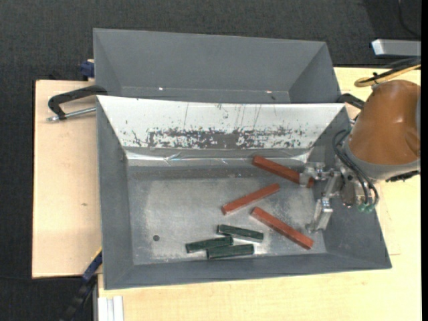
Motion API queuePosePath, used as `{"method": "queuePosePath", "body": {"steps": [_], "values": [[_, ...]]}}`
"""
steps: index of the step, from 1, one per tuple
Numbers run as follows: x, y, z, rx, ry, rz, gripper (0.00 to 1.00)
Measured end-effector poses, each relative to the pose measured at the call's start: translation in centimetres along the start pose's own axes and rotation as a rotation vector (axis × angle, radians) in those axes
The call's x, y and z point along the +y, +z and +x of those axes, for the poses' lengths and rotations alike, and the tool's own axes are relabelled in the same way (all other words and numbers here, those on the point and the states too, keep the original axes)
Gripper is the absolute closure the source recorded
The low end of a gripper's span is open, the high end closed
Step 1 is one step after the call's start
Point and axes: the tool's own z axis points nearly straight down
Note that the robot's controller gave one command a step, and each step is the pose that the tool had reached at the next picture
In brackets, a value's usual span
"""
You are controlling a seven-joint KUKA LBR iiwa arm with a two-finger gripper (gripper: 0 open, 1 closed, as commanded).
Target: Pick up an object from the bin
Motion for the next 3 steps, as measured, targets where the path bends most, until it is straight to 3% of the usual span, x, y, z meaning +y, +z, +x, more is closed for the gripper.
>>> {"method": "queuePosePath", "body": {"steps": [1, 2, 3], "values": [[2.1, 5.4, 1.0, 0.003, 0.066, 0.0, 0.0], [1.2, 6.8, -0.4, 0.002, 0.145, 0.0, 1.0], [1.3, 6.8, -0.4, 0.002, 0.145, 0.0, 1.0]]}}
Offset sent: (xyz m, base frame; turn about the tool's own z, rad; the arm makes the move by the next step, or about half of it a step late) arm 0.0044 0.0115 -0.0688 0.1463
